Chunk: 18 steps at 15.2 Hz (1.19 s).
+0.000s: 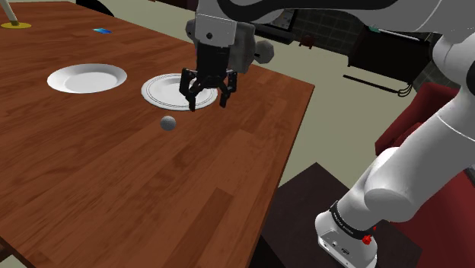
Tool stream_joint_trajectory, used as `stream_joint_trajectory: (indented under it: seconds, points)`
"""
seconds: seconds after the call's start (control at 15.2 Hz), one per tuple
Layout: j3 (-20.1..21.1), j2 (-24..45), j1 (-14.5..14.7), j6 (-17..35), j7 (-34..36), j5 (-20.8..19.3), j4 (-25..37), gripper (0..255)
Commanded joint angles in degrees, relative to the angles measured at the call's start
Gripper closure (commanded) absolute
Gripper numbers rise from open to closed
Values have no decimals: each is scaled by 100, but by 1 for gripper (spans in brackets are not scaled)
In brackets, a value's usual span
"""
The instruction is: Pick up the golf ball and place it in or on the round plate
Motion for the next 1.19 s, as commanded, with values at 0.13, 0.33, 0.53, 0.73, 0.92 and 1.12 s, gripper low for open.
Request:
stream_joint_trajectory:
  seconds: [0.13,0.33,0.53,0.73,0.92,1.12]
  points:
    - [228,851,217,62,496,-254,883,0]
    - [344,1514,452,9,854,-503,1656,0]
    - [352,1617,512,150,904,-539,1630,0]
    - [358,1611,521,382,897,-534,1395,0]
    - [363,1616,532,578,894,-533,1204,0]
    - [363,1616,532,578,894,-533,1204,0]
